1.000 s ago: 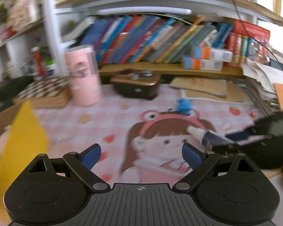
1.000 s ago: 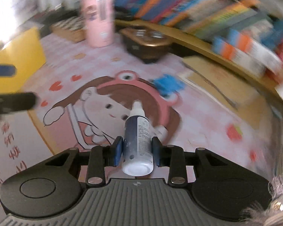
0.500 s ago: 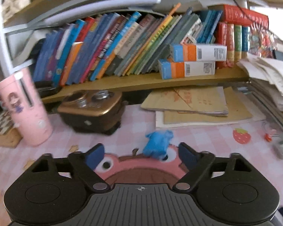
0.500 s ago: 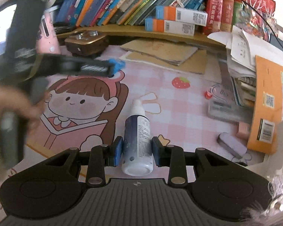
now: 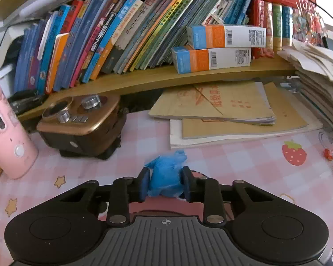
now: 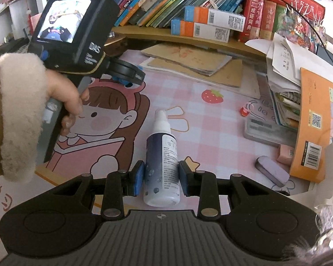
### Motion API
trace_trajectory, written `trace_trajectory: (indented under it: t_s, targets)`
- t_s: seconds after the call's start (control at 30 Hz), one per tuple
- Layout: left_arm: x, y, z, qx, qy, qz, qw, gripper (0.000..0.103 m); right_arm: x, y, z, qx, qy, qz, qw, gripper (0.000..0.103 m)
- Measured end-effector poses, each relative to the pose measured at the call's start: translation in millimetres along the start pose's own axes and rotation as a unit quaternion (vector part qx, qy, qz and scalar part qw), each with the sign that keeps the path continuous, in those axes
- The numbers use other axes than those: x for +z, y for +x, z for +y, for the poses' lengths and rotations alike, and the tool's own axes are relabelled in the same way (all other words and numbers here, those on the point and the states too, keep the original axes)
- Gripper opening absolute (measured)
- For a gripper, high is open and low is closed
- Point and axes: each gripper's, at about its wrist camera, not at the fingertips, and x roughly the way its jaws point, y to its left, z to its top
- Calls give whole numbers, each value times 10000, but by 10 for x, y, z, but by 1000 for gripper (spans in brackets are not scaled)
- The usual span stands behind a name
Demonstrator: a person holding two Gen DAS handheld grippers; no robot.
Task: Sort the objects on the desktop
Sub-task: 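Grasp the blue toy with the left tool while the right tool holds the bottle, then carry the blue toy and spray bottle toward the yellow box with both tools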
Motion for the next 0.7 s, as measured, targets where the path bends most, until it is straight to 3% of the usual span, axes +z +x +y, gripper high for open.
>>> trace_trajectory:
  t_s: [0.13, 0.43, 0.7]
  targets:
    - [-26, -285, 139, -198, -259, -134, 9994, 27, 8, 28, -52, 75, 33, 70, 9999, 30]
    - [-327, -1364, 505, -586, -848, -455, 9936, 27, 60, 73, -18, 29, -14, 283, 9996, 31]
    - [-903, -2180, 769, -416, -1612, -304, 9856, 27, 27, 92, 23, -62, -73, 237, 9997, 30]
